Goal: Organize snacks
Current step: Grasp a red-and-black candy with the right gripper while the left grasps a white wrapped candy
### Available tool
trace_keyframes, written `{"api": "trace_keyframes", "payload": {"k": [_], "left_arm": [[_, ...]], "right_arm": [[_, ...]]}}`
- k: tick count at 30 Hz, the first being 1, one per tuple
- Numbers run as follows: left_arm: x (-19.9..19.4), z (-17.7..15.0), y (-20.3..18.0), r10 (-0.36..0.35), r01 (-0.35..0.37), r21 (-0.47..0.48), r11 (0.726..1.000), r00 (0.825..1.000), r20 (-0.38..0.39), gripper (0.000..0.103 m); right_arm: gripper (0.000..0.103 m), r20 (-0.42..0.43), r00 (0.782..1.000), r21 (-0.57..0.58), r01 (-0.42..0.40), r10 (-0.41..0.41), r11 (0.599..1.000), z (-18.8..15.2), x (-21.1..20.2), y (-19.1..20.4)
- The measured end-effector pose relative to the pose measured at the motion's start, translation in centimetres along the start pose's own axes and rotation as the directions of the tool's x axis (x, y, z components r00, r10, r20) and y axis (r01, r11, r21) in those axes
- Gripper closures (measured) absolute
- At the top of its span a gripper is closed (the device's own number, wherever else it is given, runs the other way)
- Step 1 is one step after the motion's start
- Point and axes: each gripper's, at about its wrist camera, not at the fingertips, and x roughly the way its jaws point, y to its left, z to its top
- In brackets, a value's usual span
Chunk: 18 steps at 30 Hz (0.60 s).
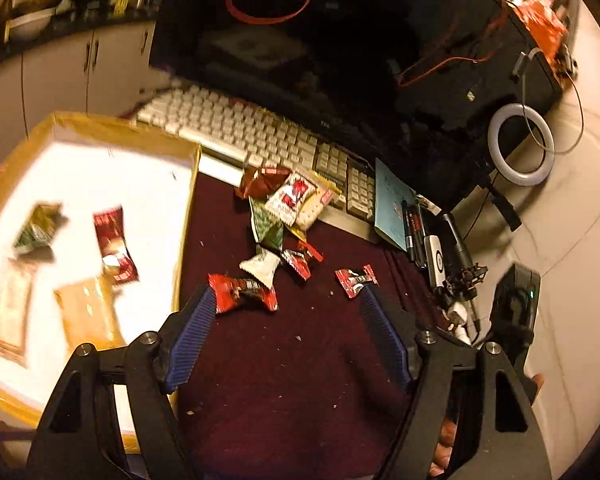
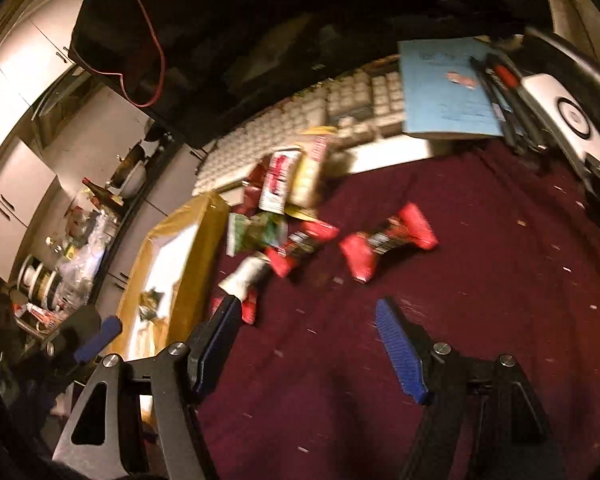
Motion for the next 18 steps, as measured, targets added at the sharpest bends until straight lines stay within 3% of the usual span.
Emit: {"api": "trace_keyframes", "payload": {"k": [4,7,10,14,18], "left_arm": [[1.6,-0.1,0.2,-0.035,0.034,-0.015,0.999,0.998,-0.058,0.028],[1.8,-0.2,-0.2,-0.029,0.029,0.007,1.000,0.999,-0.045,0.028],[1.5,-0.3,-0.4,0.020,-0.020,0.046,0.999,1.000,-0.018,0.028],[0.9,-0.4,-0.4,0.072,-0.074,0.100,0.992,0.997,0.023,0.028],[0.7,-0.5,-0.3,0.109,-0.113,0.150,0.982,0.993,0.035,0.028]], "right_arm": [[0.038,0.026,0.998,0.039,0.050,-0.051,0.998,-0.1,-1.0,-2.1],[0.042,0.029,0.997,0.084,0.070,-0.073,0.994,0.8,-0.7,-3.4],[0.041,0.001,0.993,0.085,0.119,-0.120,0.989,2.5,0.6,-3.4],[0.042,-0.082,0.992,0.113,0.110,-0.101,0.988,4.5,4.2,-2.7],[0.045,-0.059,0.972,0.102,0.235,-0.230,0.967,5.2,6.1,-1.4]]}}
